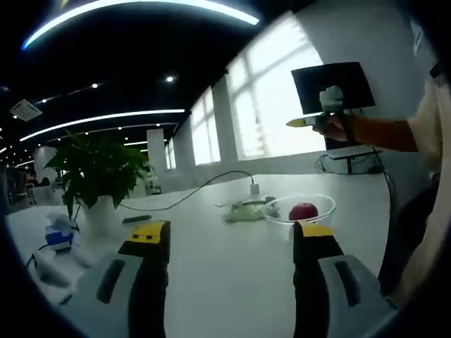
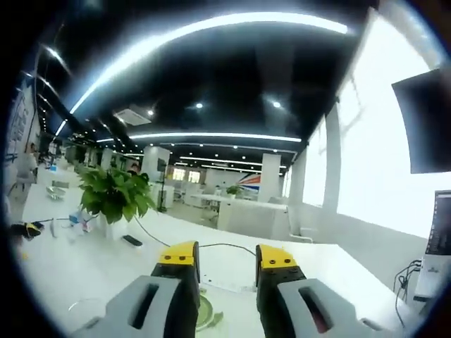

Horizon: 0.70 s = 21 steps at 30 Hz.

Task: Open container latches remove lid place lid upside down on tabletop take tomato from container place on tabletop

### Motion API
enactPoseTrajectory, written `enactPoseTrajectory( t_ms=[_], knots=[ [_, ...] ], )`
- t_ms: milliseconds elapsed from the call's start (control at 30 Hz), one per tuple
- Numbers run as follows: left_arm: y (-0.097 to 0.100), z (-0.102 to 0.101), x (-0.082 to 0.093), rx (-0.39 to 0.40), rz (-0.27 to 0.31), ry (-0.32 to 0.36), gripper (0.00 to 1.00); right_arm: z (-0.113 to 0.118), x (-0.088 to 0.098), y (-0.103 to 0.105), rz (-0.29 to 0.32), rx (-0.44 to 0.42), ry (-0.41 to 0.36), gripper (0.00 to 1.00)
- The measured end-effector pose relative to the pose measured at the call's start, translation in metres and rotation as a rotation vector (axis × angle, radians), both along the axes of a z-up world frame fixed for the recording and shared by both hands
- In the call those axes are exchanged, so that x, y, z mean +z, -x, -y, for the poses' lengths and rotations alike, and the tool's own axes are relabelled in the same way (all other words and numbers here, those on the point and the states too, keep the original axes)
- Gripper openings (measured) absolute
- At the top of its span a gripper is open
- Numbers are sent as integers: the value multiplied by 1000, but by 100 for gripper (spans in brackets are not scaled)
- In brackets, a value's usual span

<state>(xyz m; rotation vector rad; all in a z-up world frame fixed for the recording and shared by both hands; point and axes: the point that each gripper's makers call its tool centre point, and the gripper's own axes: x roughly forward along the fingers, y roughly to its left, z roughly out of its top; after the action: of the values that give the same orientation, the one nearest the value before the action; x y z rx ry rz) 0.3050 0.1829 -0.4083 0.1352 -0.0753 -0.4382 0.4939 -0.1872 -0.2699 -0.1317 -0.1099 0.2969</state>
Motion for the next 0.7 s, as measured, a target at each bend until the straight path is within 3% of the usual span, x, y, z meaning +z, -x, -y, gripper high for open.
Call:
enactPoseTrajectory(
  t_ms=[367, 533, 700],
  knots=[
    [-2, -9, 0, 22, 6, 24, 65, 61, -13, 48, 22, -62, -68, 31],
    [-2, -10, -1, 24, 7, 28, 65, 71, -24, 63, 6, -55, -107, 34],
    [0, -12, -4, 28, 3, 29, 65, 71, -54, 84, -10, -16, -100, 43]
  ],
)
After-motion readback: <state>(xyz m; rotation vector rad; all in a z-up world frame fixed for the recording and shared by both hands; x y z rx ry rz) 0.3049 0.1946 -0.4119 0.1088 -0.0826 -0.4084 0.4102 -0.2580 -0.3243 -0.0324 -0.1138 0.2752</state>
